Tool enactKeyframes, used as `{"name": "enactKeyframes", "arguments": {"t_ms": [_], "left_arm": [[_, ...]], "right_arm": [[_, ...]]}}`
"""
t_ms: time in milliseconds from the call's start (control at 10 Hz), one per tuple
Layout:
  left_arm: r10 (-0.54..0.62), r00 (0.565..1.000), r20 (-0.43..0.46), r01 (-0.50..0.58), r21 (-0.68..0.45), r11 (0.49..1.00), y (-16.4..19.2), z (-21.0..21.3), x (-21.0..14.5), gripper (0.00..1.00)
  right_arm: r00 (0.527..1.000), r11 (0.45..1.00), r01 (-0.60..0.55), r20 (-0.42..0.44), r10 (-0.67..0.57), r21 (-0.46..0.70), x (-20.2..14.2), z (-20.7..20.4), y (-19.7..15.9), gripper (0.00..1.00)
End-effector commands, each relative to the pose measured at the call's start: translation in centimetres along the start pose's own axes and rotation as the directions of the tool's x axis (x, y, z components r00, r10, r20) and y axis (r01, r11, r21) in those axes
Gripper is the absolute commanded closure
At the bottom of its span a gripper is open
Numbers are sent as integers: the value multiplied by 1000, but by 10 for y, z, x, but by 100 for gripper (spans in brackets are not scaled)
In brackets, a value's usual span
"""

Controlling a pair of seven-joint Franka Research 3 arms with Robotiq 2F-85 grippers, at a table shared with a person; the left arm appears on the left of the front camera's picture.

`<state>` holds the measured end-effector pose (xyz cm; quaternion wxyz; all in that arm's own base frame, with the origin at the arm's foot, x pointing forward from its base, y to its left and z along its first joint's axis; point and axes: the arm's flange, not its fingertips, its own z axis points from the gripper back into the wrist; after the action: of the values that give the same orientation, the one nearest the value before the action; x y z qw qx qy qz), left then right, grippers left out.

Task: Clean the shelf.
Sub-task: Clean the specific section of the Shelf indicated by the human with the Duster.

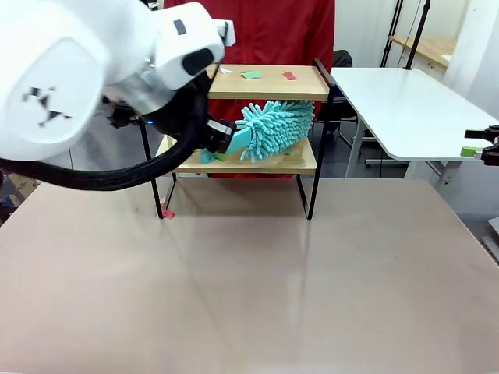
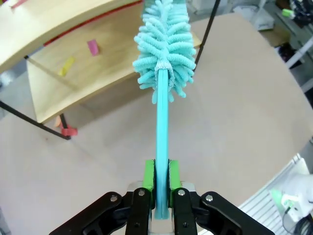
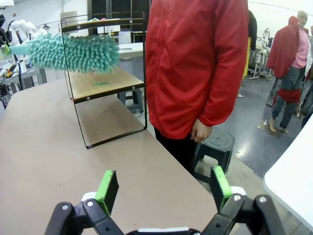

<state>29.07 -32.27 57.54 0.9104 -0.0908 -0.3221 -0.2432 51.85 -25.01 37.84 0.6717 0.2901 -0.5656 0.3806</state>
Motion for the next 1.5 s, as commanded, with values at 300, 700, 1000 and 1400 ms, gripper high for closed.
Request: {"name": "enactKeyframes", "arguments": {"t_ms": [300,700,1000,1400], "left_arm": [[122,992,20,-123,166,978,-46,-34,54,86],[220,975,11,-217,229,949,-70,-58,84,86],[249,968,35,-249,262,932,-83,-73,105,86],[258,966,21,-256,221,941,-105,-88,112,86]], "right_arm": [[1000,1000,4,-12,-4,-13,9,-1,0,0],[1000,1000,4,-12,-4,-13,9,-1,0,0],[1000,1000,4,-12,-4,-13,9,-1,0,0],[1000,1000,4,-12,-4,-13,9,-1,0,0]]}}
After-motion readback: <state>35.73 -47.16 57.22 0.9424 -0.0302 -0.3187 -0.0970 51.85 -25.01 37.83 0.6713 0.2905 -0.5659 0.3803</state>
